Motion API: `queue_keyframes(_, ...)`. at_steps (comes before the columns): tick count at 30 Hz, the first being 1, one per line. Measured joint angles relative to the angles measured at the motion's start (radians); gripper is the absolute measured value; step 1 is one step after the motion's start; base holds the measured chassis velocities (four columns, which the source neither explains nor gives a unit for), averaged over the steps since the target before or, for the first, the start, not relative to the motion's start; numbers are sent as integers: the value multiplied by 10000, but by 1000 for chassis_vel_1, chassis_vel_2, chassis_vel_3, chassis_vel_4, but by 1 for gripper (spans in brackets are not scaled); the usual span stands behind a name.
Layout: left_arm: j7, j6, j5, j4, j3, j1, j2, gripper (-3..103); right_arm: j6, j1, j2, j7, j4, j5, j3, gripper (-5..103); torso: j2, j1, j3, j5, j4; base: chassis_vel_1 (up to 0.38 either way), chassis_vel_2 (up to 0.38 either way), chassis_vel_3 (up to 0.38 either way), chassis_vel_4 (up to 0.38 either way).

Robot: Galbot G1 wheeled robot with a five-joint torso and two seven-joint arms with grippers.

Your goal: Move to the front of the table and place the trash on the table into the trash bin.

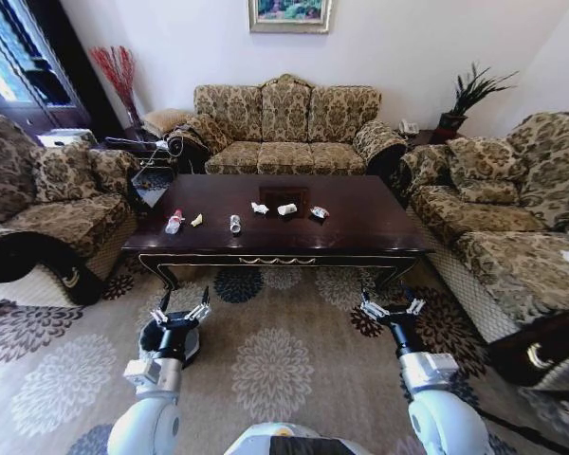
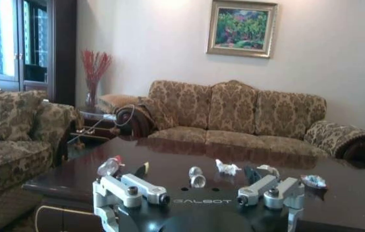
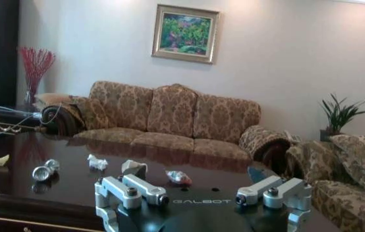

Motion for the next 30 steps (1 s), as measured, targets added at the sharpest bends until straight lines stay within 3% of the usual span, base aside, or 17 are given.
queue_keyframes(30,526,-18,-513,-96,-296,-14,112,100,4,-206,44,10,501,-267,-387,100,-1,0,0,1,0,7,9,-11,-10)
